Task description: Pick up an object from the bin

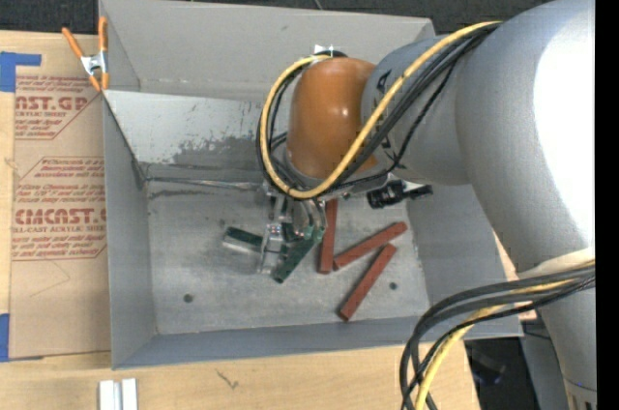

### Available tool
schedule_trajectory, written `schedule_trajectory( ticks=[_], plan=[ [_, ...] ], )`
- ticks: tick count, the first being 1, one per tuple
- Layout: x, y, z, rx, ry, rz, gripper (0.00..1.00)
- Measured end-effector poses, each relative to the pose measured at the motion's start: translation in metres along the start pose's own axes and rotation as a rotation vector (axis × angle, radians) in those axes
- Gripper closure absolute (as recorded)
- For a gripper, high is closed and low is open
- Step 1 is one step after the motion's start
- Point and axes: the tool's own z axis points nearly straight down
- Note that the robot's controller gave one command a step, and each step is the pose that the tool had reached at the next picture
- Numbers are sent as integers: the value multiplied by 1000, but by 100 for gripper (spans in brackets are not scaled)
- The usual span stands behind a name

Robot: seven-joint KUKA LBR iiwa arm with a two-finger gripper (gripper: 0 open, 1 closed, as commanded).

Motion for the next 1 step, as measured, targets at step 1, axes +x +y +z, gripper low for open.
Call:
schedule_trajectory(
  ticks=[1],
  plan=[
    [3, -3, -17, -1, -5, 173, 0]
  ],
)
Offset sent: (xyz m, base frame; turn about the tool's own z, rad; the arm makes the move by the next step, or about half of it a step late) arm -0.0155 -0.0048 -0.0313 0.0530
